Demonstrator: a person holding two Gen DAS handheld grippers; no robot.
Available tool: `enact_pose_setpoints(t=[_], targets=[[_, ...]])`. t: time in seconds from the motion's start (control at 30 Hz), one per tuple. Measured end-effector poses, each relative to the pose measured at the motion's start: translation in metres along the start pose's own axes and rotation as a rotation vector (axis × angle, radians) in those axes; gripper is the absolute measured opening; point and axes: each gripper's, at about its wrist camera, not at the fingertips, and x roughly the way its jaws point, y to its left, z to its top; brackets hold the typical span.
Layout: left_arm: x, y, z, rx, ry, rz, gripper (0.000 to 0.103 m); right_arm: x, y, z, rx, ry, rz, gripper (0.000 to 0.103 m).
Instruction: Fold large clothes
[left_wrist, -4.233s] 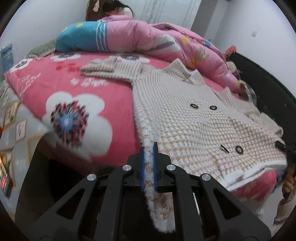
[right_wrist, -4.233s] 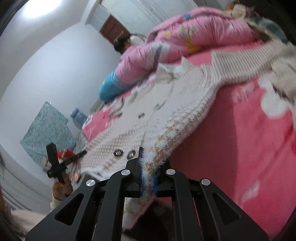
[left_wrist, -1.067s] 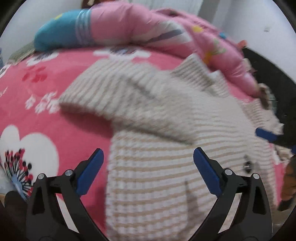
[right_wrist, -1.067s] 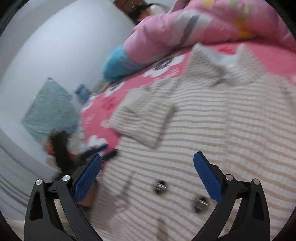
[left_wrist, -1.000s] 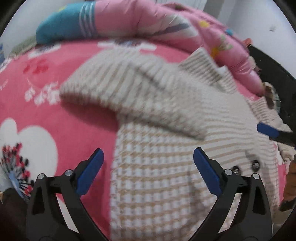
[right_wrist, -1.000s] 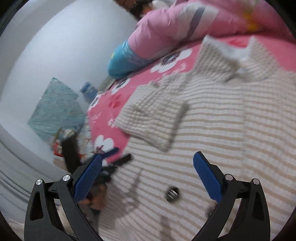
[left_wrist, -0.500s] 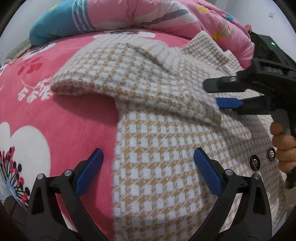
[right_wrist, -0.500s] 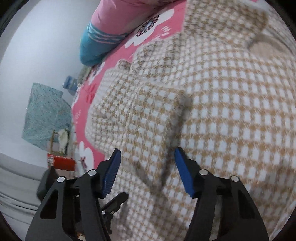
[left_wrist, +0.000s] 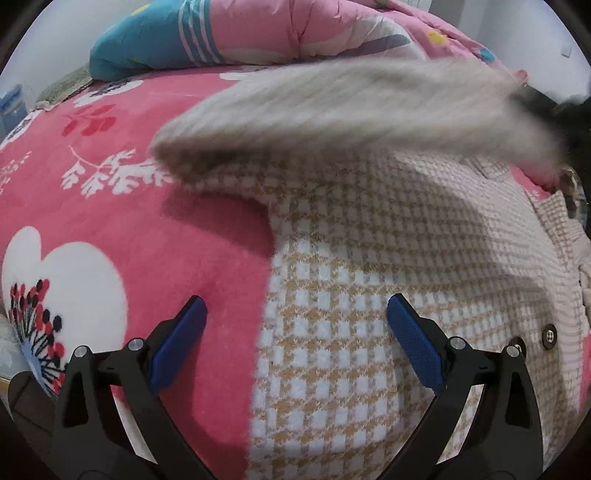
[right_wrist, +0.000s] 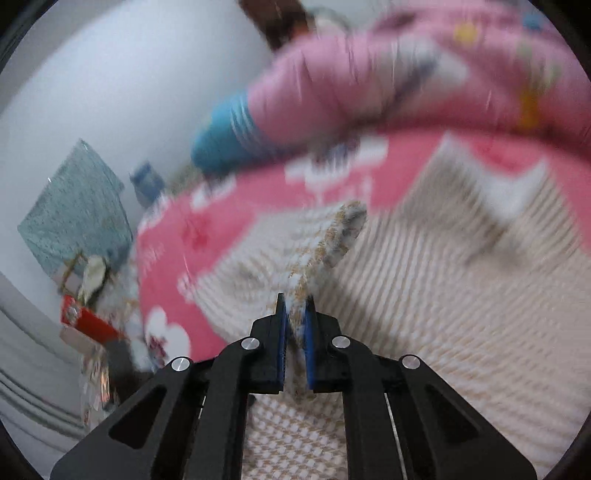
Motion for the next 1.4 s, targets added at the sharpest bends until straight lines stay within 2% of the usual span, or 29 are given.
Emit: enact_pose_setpoints(t=[0.1, 0.2, 0.27, 0.47, 0.57, 0.73, 0.83, 1.0, 1.07, 1.1, 1.13, 1.17, 1.27, 1.3, 1.33, 1.4], targets=[[0.002, 0.000, 0.005, -0.032, -0.004, 0.005, 0.095, -0.062, -0.007, 0.017, -0.019, -0.130, -0.036, 0.008], [0.004, 0.002, 0.013, -0.063, -0.016, 0.014, 0.095, -0.096, -0.031, 0.019, -0.001, -0.175, -0.108, 0.008], [0.008, 0.004, 0.013, -0.074, -0.015, 0.024, 0.095, -0.113, -0.056, 0.013, 0.029, -0.171, -0.152, 0.008], [0.011, 0.000, 0.011, -0.058, -0.008, 0.047, 0.095, -0.110, -0.124, -0.011, 0.137, -0.101, -0.267, 0.008], [0.013, 0.000, 0.013, -0.056, -0.007, 0.052, 0.095, -0.108, -0.156, -0.024, 0.193, -0.061, -0.281, 0.008], [0.015, -0.004, 0.014, -0.053, -0.009, 0.059, 0.095, -0.109, -0.165, -0.024, 0.199, -0.068, -0.275, 0.008], [0.015, -0.003, 0.013, -0.058, -0.011, 0.056, 0.095, -0.102, -0.173, -0.028, 0.177, -0.047, -0.350, 0.008], [0.017, -0.002, 0.013, -0.053, -0.013, 0.050, 0.095, -0.056, -0.219, -0.049, 0.235, 0.092, -0.437, 0.009], [0.017, -0.002, 0.013, -0.047, -0.012, 0.047, 0.095, -0.047, -0.221, -0.053, 0.196, 0.103, -0.474, 0.013], [0.017, -0.002, 0.013, -0.045, -0.012, 0.046, 0.095, -0.046, -0.219, -0.053, 0.178, 0.103, -0.496, 0.019], [0.017, -0.001, 0.013, -0.042, -0.013, 0.043, 0.095, -0.046, -0.214, -0.051, 0.144, 0.101, -0.556, 0.028], [0.017, -0.001, 0.012, -0.039, -0.015, 0.041, 0.095, -0.048, -0.208, -0.048, 0.118, 0.099, -0.618, 0.031], [0.017, 0.000, 0.011, -0.037, -0.020, 0.037, 0.095, -0.060, -0.185, -0.039, 0.026, 0.050, -0.767, 0.033], [0.017, 0.000, 0.010, -0.038, -0.022, 0.036, 0.095, -0.065, -0.173, -0.036, -0.014, 0.019, -0.779, 0.033], [0.017, 0.000, 0.010, -0.037, -0.022, 0.038, 0.095, -0.068, -0.162, -0.033, -0.051, -0.005, -0.751, 0.033], [0.017, -0.001, 0.010, -0.035, -0.026, 0.040, 0.095, -0.066, -0.144, -0.032, -0.102, -0.010, -0.636, 0.033]])
